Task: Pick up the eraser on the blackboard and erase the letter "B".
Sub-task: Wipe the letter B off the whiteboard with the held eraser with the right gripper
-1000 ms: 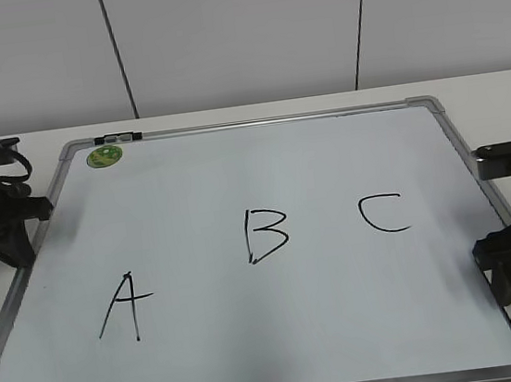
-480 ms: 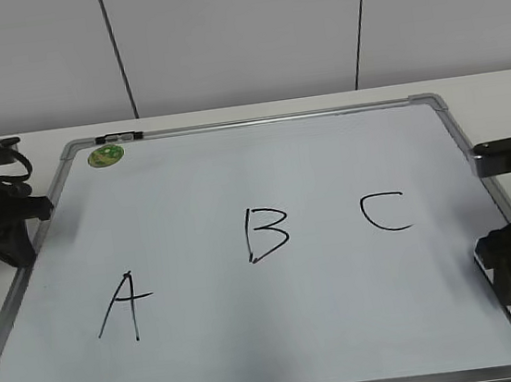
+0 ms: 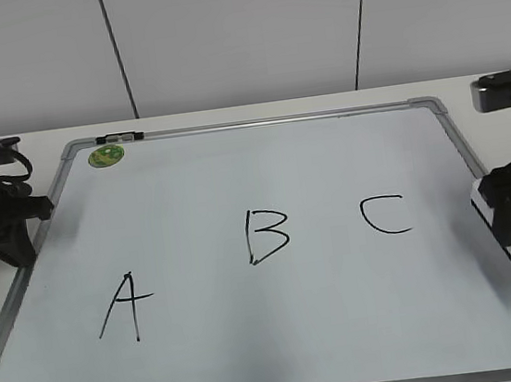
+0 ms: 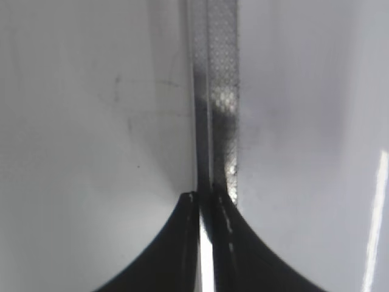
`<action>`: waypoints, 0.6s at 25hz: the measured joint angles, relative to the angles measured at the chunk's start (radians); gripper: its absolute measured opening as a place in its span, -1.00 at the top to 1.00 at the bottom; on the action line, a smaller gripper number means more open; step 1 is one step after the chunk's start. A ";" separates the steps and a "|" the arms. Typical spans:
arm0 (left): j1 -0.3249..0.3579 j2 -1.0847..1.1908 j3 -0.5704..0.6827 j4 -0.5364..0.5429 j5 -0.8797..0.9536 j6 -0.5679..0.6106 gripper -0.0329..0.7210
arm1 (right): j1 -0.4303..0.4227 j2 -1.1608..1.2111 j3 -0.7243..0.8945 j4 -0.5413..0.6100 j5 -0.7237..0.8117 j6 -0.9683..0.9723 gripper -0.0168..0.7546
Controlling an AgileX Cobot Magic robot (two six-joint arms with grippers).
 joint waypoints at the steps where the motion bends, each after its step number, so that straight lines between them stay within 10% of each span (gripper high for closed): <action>1: 0.000 0.000 0.000 0.000 0.000 0.000 0.88 | 0.000 -0.002 -0.010 0.000 0.010 -0.009 -0.45; 15: 0.000 0.000 0.000 0.000 0.000 0.000 0.88 | 0.154 0.024 -0.219 0.000 0.174 -0.050 -0.46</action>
